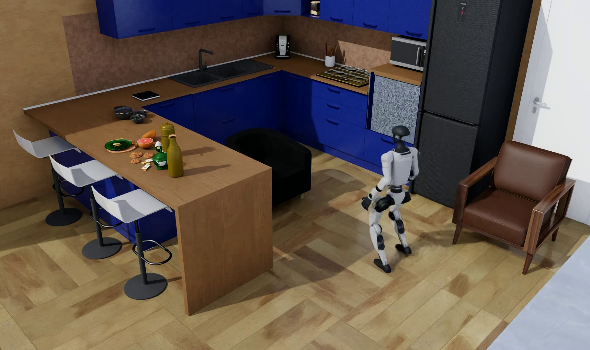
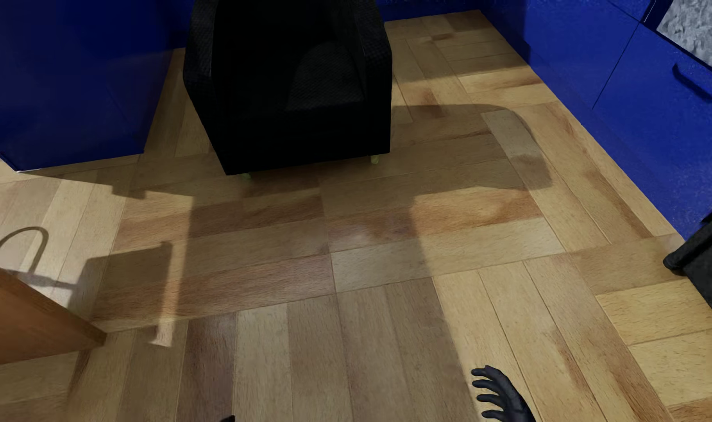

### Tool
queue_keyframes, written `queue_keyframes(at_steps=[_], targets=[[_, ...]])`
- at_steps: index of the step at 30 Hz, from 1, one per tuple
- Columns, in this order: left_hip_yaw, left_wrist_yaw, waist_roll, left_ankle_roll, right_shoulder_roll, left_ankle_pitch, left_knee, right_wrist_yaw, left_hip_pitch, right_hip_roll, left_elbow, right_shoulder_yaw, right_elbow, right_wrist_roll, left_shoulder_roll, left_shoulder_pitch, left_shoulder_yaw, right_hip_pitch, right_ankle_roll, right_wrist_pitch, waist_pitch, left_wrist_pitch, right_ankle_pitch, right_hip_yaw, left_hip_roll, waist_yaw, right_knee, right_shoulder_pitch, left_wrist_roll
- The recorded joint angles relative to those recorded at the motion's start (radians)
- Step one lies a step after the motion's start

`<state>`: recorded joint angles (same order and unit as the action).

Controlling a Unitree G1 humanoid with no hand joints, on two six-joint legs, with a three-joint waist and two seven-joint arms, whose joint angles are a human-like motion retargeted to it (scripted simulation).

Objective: Walk to the armchair

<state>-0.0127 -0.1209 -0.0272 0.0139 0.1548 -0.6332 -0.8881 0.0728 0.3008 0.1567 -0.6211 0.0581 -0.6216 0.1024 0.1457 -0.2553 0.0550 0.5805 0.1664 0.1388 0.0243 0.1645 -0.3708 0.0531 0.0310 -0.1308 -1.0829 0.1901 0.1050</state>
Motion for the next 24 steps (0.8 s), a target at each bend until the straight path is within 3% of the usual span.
queue_keyframes(at_steps=[1,2,3,5,6,7,8,9,11,12,13,14,15,16,17,18,20,21,22,23,24], targets=[[0.019,-0.002,0.024,0.005,0.050,0.003,-0.080,-0.039,0.004,0.007,0.038,-0.041,-0.032,0.012,-0.051,0.055,0.004,-0.021,-0.012,-0.011,0.005,-0.010,-0.083,-0.012,0.008,0.018,0.106,0.055,0.016],[0.034,0.031,0.017,0.035,0.094,0.087,-0.229,-0.050,0.050,0.009,0.001,-0.044,-0.059,-0.001,-0.055,0.101,0.053,-0.076,-0.038,-0.052,0.011,-0.040,-0.134,-0.049,-0.004,0.006,0.116,0.069,0.032],[0.016,0.103,0.005,0.100,0.108,0.193,-0.343,-0.035,0.111,0.010,-0.030,-0.034,-0.051,-0.033,-0.026,0.094,0.056,-0.143,-0.039,-0.115,0.011,-0.068,-0.166,-0.089,-0.025,-0.023,0.149,0.052,0.049],[-0.076,0.199,-0.024,0.109,0.050,0.194,-0.268,0.034,0.210,0.024,0.038,-0.005,0.071,-0.109,0.001,0.020,-0.009,-0.256,-0.013,-0.232,0.025,-0.064,-0.170,-0.155,-0.058,-0.097,0.165,-0.084,0.025],[-0.099,0.194,-0.034,0.094,-0.017,0.122,-0.158,0.066,0.197,0.028,-0.003,0.020,0.068,-0.124,0.046,0.002,0.057,-0.198,0.014,-0.226,0.029,-0.066,-0.033,-0.139,-0.067,-0.110,-0.026,-0.171,-0.012],[-0.072,0.171,-0.025,0.057,-0.041,0.032,-0.067,0.081,0.109,-0.002,-0.082,0.044,0.029,-0.128,0.060,-0.018,0.076,-0.103,0.038,-0.177,0.025,-0.070,0.165,-0.077,-0.047,-0.091,-0.189,-0.208,-0.050],[-0.043,0.138,-0.004,0.054,-0.041,0.011,-0.027,0.085,0.043,-0.039,-0.103,0.040,0.009,-0.126,0.055,-0.031,0.072,-0.024,0.057,-0.116,0.031,-0.057,0.188,-0.032,-0.024,-0.058,-0.225,-0.177,-0.075],[-0.018,0.090,0.023,0.051,-0.027,-0.008,0.006,0.083,-0.020,-0.054,-0.068,0.024,0.042,-0.114,0.034,-0.034,0.052,0.055,0.072,-0.077,0.041,-0.028,0.108,-0.013,-0.001,-0.025,-0.161,-0.109,-0.090],[-0.002,-0.002,0.083,0.067,0.050,0.102,-0.218,0.062,0.008,-0.077,0.023,-0.006,0.018,-0.070,0.000,0.026,0.018,0.141,0.090,-0.013,0.061,0.042,0.086,-0.039,0.033,-0.002,0.140,-0.017,-0.090],[-0.005,-0.015,0.076,0.101,0.096,0.296,-0.415,0.054,0.090,-0.097,0.037,-0.055,-0.054,-0.054,-0.015,0.041,0.036,0.134,0.018,0.014,0.059,0.059,0.145,-0.038,0.024,-0.029,0.143,-0.023,-0.091],[0.005,0.019,0.050,0.066,0.101,0.431,-0.505,0.066,0.183,-0.124,0.020,-0.083,-0.069,-0.051,0.002,0.027,0.016,0.089,-0.131,-0.005,0.059,0.055,0.092,-0.035,0.017,-0.033,0.156,-0.077,-0.106],[0.034,0.069,0.008,0.010,0.089,0.353,-0.479,0.081,0.269,-0.145,0.011,-0.080,-0.014,-0.055,0.005,-0.012,-0.019,0.045,-0.156,-0.054,0.064,0.038,0.069,-0.046,0.004,-0.044,0.191,-0.128,-0.137],[0.067,0.121,-0.023,-0.004,0.063,0.192,-0.343,0.086,0.328,-0.147,0.002,-0.058,0.029,-0.061,0.004,-0.048,-0.054,0.003,-0.080,-0.087,0.072,0.014,0.062,-0.047,-0.017,-0.059,0.231,-0.170,-0.188],[0.095,0.166,-0.049,0.006,0.034,0.183,-0.137,0.075,0.329,-0.163,-0.009,-0.008,0.002,-0.060,0.002,-0.054,-0.048,-0.029,-0.083,-0.086,0.073,-0.002,0.057,-0.030,-0.062,-0.055,0.253,-0.193,-0.250],[0.084,0.207,-0.051,-0.060,-0.005,0.288,0.000,0.051,0.280,-0.164,-0.069,0.023,-0.029,-0.055,0.013,-0.017,-0.008,-0.041,-0.123,-0.084,0.084,-0.020,0.052,-0.012,-0.089,-0.033,0.222,-0.198,-0.297],[0.066,0.246,-0.028,-0.051,-0.018,0.276,0.009,0.012,0.251,-0.149,-0.030,0.032,-0.017,-0.049,0.041,0.031,0.006,-0.043,-0.167,-0.085,0.102,-0.026,0.042,-0.008,-0.073,0.015,0.203,-0.168,-0.316],[0.039,0.231,0.021,-0.045,0.021,0.247,0.022,-0.080,0.203,-0.136,0.011,-0.002,-0.014,-0.034,0.022,0.111,0.008,-0.063,-0.232,-0.088,0.112,-0.094,-0.008,-0.022,-0.058,0.100,0.213,-0.082,-0.270],[0.030,0.203,0.051,-0.055,0.036,0.255,0.027,-0.113,0.186,-0.133,0.001,-0.017,-0.024,-0.029,0.016,0.149,0.028,-0.080,-0.228,-0.103,0.110,-0.149,-0.021,-0.012,-0.055,0.118,0.222,-0.049,-0.220],[0.031,0.178,0.063,-0.026,0.062,0.289,0.013,-0.128,0.186,-0.132,0.020,-0.033,-0.015,-0.033,-0.004,0.158,0.019,-0.113,-0.148,-0.129,0.109,-0.203,-0.007,-0.011,-0.057,0.123,0.269,-0.030,-0.161],[0.027,0.163,0.065,0.044,0.068,0.326,0.008,-0.124,0.191,-0.130,0.022,-0.061,0.006,-0.045,0.000,0.161,0.030,-0.141,-0.080,-0.150,0.101,-0.244,0.004,-0.017,-0.061,0.117,0.310,-0.007,-0.105],[0.024,0.160,0.060,0.154,0.046,0.318,0.039,-0.101,0.181,-0.138,0.021,-0.061,0.016,-0.061,0.003,0.139,0.005,-0.160,-0.077,-0.166,0.087,-0.266,0.020,-0.026,-0.072,0.105,0.327,0.001,-0.068]])
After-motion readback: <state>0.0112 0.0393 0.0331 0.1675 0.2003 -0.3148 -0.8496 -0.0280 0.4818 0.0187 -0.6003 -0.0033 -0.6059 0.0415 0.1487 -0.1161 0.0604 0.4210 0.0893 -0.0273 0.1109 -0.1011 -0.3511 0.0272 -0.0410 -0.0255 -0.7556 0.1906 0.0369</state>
